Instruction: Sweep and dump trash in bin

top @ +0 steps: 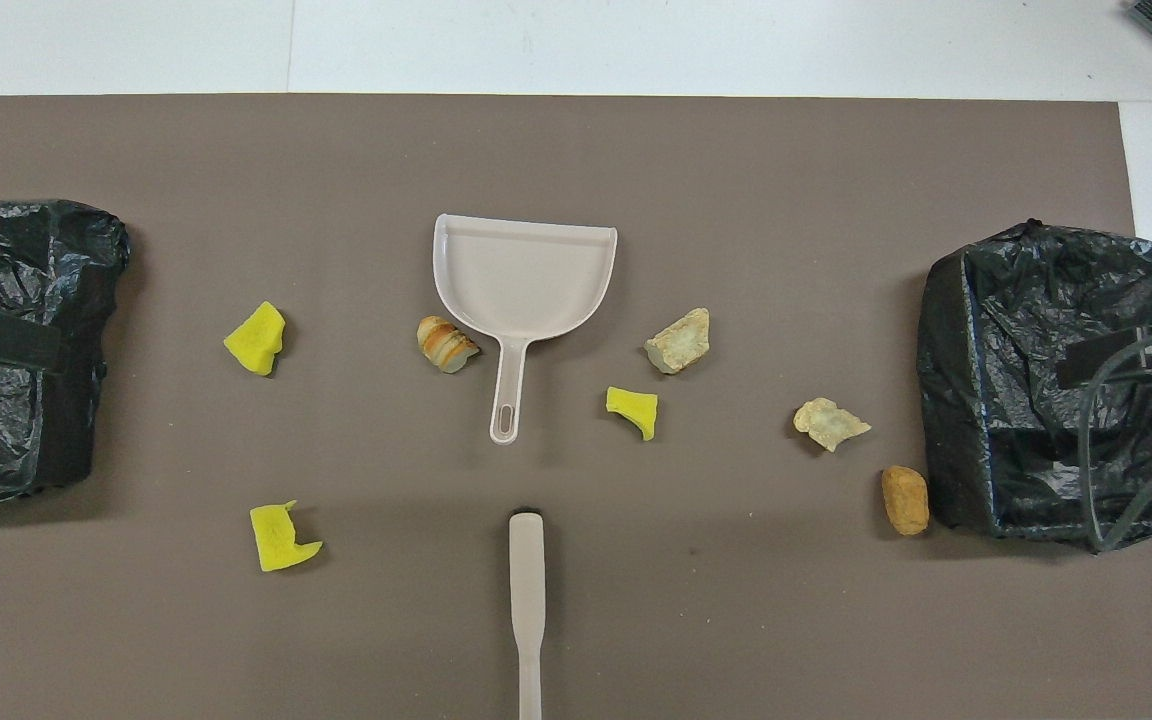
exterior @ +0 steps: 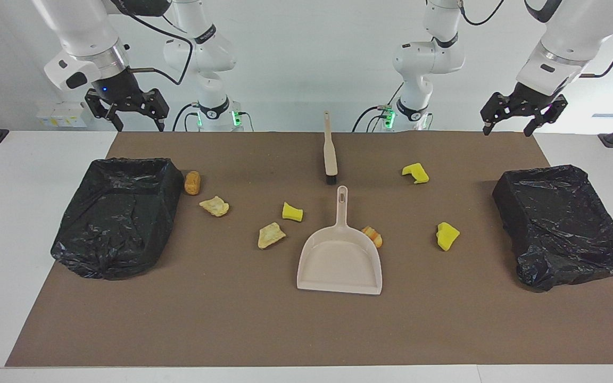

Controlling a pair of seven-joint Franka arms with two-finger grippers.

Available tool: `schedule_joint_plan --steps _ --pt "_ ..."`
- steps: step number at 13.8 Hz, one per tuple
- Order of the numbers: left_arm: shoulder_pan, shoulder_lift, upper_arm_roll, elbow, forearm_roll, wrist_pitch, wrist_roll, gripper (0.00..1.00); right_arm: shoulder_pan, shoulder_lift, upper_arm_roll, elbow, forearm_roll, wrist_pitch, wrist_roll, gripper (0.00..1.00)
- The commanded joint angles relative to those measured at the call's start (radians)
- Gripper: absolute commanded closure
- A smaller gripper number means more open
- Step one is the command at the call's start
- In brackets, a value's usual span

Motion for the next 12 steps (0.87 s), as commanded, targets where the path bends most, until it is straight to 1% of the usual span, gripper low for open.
schedule_joint_plan --steps 1,8,10,12 --pt "0.012 0.006 -0.001 0.027 -0.015 -0.021 0.011 0.0 -0.007 -0.02 0.004 -0.029 -0.004 0.018 0.028 0.0" --pt "0.012 -0.006 -0.005 0.026 -0.005 -0.02 0.01 0.0 -0.008 -0.02 0.002 -0.027 -0.007 0.014 0.025 0.0" --pt "0.012 -0.02 -0.008 0.021 -0.004 -0.02 0.008 0.0 -0.008 -0.02 0.002 -0.029 -0.009 0.015 0.014 0.0" --pt "0.017 -0.02 -0.003 0.018 -0.005 -0.021 0.002 0.0 0.007 -0.025 0.004 -0.032 -0.007 0.015 0.023 0.0"
